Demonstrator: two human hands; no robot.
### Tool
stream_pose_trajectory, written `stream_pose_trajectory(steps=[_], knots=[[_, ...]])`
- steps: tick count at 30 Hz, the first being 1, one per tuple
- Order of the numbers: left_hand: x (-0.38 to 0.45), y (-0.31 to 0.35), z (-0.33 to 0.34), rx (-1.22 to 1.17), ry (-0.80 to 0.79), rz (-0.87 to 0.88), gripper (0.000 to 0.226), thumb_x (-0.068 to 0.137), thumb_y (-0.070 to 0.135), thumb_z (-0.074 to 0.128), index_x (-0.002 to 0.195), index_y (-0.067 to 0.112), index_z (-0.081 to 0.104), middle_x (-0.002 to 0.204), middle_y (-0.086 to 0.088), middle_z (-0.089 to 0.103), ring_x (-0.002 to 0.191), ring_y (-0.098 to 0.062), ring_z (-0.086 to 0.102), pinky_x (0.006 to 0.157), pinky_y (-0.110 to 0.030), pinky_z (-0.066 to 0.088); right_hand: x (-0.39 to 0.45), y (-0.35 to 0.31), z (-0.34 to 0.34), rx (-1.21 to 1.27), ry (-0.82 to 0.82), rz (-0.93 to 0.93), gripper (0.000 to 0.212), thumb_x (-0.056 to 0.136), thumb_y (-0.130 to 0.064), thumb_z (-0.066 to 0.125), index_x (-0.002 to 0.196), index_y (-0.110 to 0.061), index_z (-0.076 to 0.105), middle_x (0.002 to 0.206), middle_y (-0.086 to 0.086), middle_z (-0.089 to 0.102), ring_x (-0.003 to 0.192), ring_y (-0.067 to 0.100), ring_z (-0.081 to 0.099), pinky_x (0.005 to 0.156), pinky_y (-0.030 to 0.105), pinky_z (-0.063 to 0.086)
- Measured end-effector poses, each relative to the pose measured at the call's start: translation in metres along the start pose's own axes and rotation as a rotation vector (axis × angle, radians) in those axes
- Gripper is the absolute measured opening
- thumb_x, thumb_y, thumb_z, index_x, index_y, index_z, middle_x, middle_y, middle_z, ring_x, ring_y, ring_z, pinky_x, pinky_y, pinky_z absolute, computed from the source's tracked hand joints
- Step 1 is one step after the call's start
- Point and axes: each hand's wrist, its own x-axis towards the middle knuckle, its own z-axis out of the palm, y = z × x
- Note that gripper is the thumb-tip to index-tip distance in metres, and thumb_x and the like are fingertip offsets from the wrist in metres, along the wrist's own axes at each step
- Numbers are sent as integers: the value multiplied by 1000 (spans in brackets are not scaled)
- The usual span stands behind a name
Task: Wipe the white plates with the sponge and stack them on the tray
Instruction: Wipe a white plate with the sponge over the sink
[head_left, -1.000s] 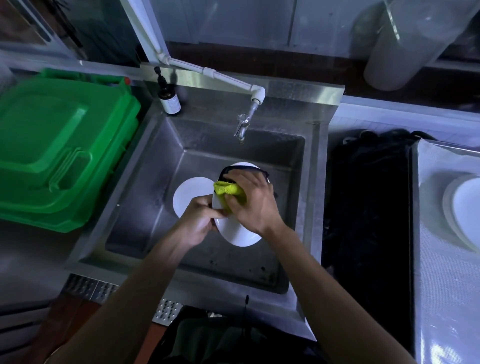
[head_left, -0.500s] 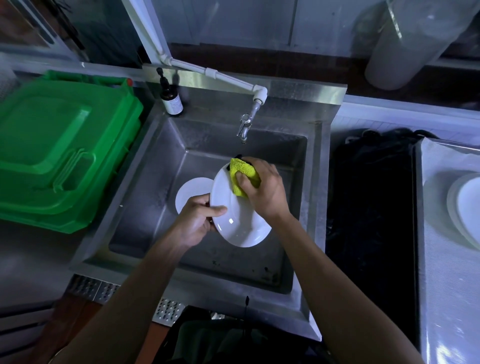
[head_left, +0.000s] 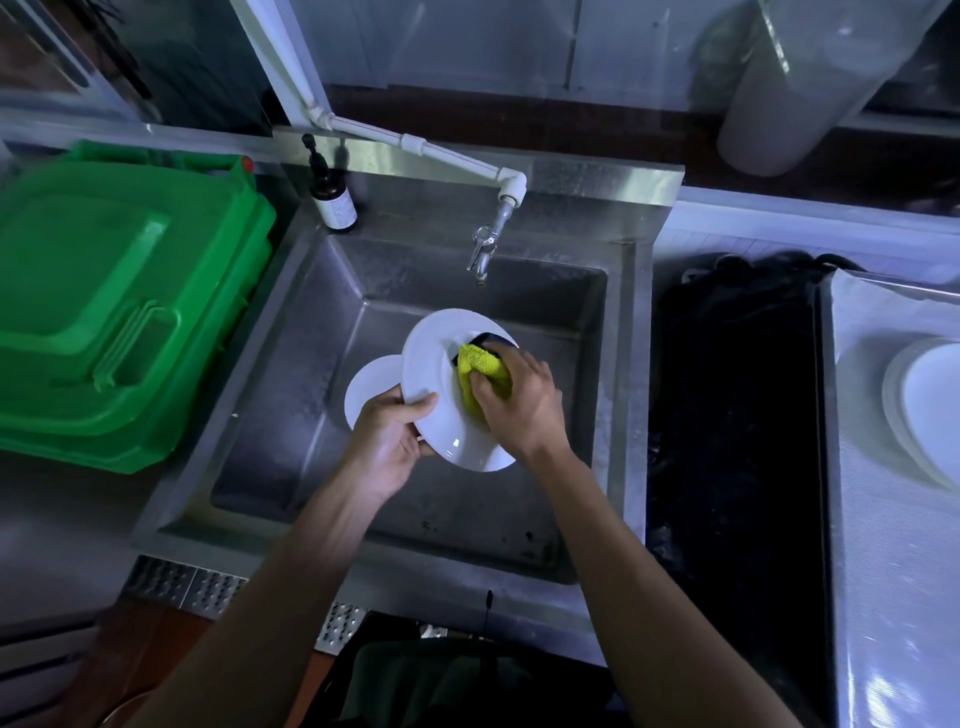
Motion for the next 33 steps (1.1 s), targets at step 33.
stream_pose_trajectory(steps=[33], knots=[[47, 45, -65, -298, -3, -111, 41, 88, 20, 65, 128, 11, 62, 121, -9, 73, 114, -26, 69, 80, -42, 62, -4, -18, 51, 77, 159, 99, 46, 86, -27, 68, 131, -28, 60, 121, -7, 62, 111, 23, 52, 95, 50, 45]])
